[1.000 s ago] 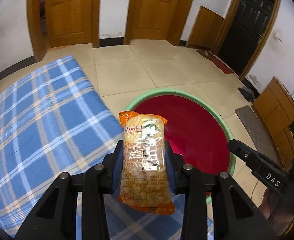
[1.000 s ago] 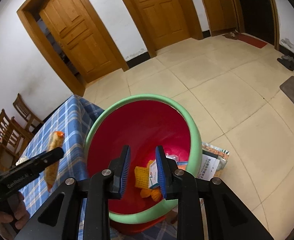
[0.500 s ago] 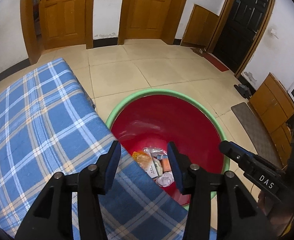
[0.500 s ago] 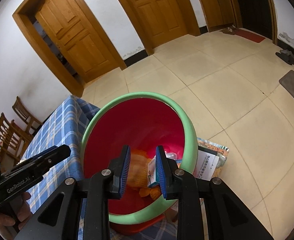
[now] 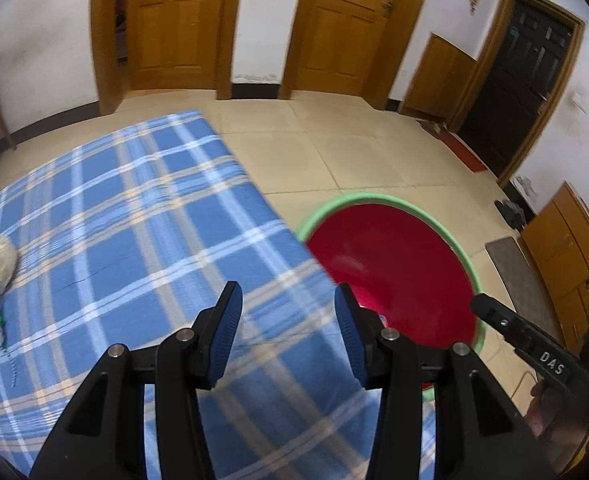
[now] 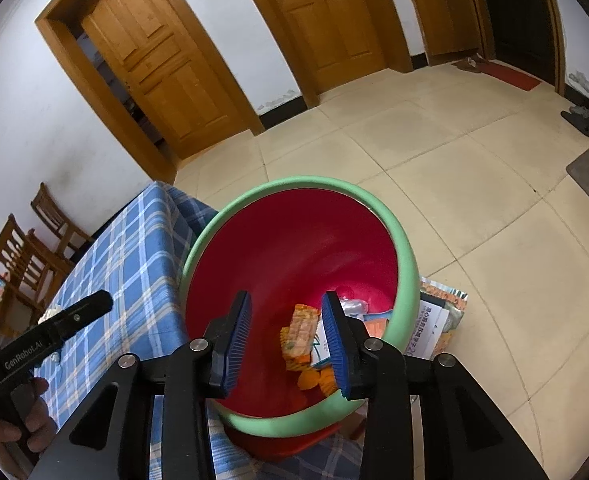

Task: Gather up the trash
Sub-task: 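Move the left tool to the table and grasp the green toy figure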

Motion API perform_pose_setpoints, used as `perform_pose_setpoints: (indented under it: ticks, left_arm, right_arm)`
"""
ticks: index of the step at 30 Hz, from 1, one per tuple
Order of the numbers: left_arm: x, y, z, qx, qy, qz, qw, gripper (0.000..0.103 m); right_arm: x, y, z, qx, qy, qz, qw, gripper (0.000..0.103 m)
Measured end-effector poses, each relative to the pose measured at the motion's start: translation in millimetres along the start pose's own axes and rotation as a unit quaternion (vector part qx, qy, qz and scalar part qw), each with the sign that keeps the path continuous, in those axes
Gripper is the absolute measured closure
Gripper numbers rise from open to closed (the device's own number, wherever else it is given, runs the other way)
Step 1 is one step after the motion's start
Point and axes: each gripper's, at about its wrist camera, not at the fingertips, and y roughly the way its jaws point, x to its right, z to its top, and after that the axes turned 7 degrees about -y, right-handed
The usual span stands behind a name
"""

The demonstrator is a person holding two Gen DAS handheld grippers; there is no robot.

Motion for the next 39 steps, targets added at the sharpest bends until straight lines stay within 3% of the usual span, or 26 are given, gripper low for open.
perform_pose_setpoints:
  ticks: [7,21,39]
  left_arm:
    - [-43,-15,3,0.021,-0.044,0.037,0.9981,0.055]
    - [-143,-43,-1,0.046,-0.127,0.119,0.9837,0.055]
    - [-223,-42,-20,0.047,-0.167,0.178,0.9685,0.055]
  right_arm:
    - [-7,0,-1,-0.005,-0.007,-0.006,1.0,0.06]
    - [-15,3,-4,-0.02,-0.016,-0.016,1.0,0.056]
    - [-39,8,-2,-0.032,-0.03,-0.031,0.999,0.056]
